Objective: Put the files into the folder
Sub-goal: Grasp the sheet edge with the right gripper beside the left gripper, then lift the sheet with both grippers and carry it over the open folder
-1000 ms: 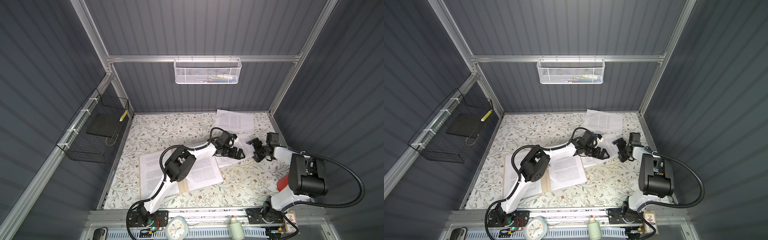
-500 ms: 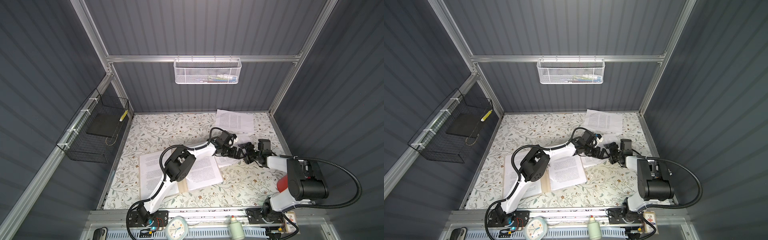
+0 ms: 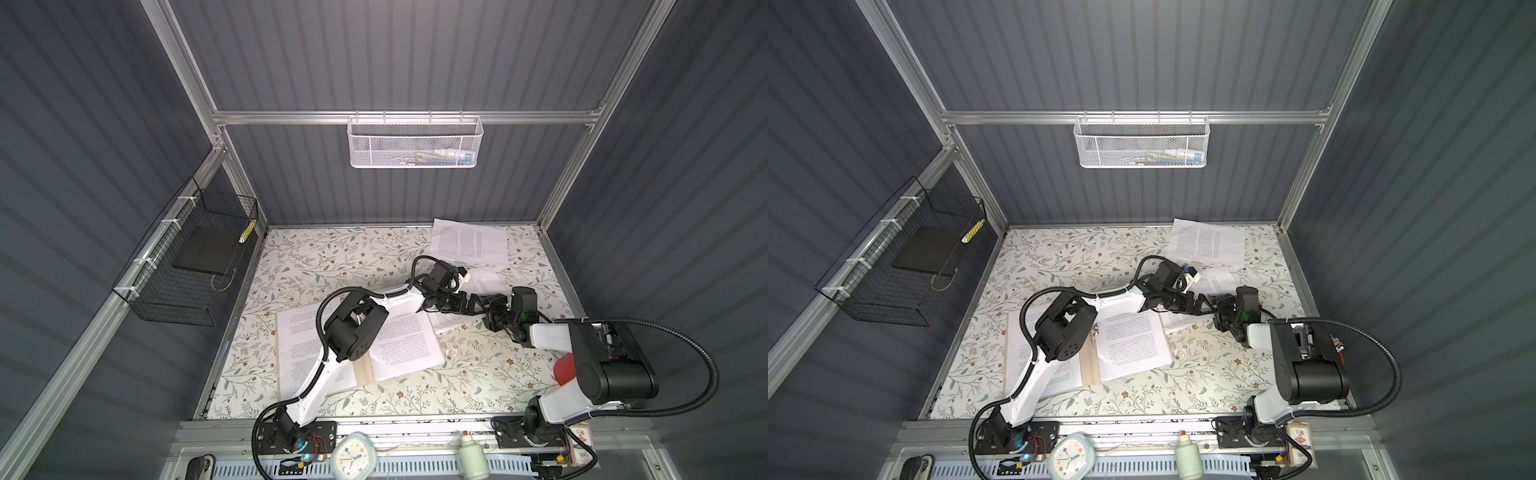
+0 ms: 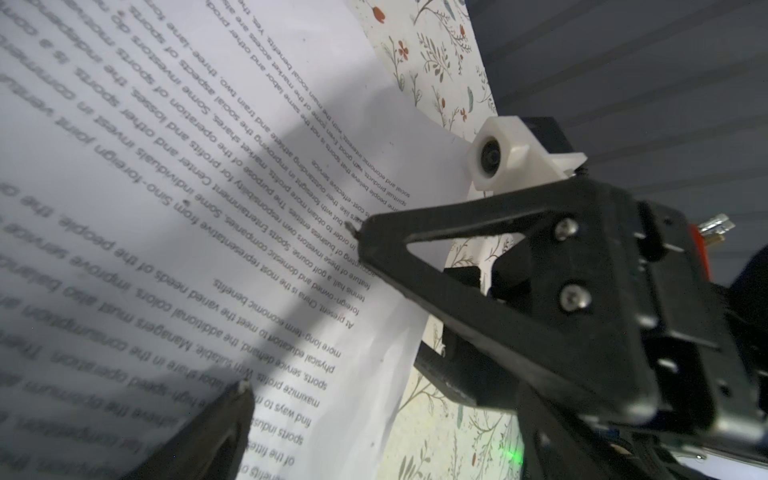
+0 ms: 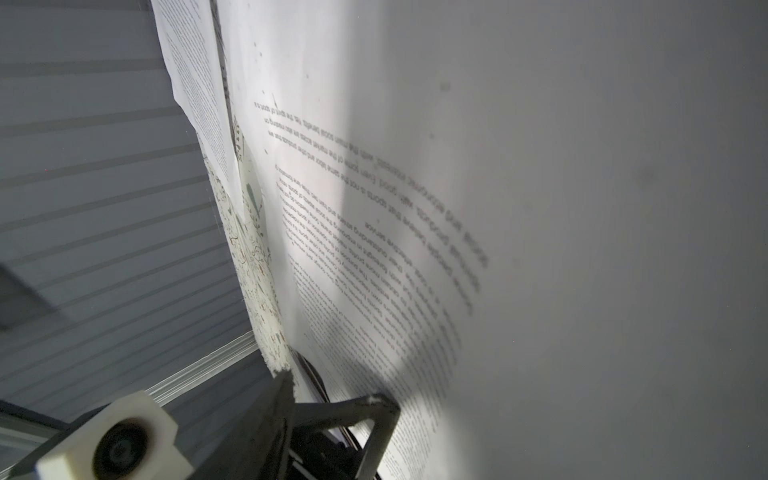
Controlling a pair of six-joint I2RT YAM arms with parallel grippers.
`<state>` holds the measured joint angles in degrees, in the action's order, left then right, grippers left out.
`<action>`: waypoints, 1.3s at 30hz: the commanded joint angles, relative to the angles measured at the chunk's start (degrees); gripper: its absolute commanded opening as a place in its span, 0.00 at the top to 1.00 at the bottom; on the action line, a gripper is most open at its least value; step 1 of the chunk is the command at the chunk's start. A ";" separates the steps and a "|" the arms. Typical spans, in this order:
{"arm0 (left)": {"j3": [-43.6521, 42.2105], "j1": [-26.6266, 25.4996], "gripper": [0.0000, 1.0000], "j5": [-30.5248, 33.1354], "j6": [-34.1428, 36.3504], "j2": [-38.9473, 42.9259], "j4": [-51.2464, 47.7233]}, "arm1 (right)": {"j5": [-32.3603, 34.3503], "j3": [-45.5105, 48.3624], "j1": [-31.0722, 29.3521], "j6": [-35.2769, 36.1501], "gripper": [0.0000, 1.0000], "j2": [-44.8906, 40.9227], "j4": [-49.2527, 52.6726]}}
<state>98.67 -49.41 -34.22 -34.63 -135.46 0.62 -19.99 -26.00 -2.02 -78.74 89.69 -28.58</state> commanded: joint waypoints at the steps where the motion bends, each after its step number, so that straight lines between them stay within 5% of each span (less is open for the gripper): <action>1: -4.05 0.54 0.00 -2.30 -4.32 -0.74 -1.20 | -1.32 2.03 -0.09 -0.84 0.44 3.20 3.70; 13: -5.69 1.48 0.00 -4.71 -9.04 -0.76 5.25 | -2.77 2.73 -1.31 -1.36 0.58 4.10 0.37; 23: -3.58 2.30 0.00 -4.63 -8.49 -0.76 4.63 | -1.89 3.53 -1.94 0.09 0.95 1.27 0.94; 31: 5.58 2.82 0.00 -3.82 -0.47 2.24 0.11 | -0.90 -2.04 -1.87 8.65 1.00 -7.21 14.71; 39: 4.45 4.38 0.00 -0.58 5.01 15.24 -2.14 | 3.35 -17.95 -1.32 28.17 1.00 -17.92 41.14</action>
<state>103.81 -45.98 -36.69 -33.80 -128.05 -0.19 -18.57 -38.92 -3.49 -60.97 73.73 -0.19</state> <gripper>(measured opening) 0.996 0.045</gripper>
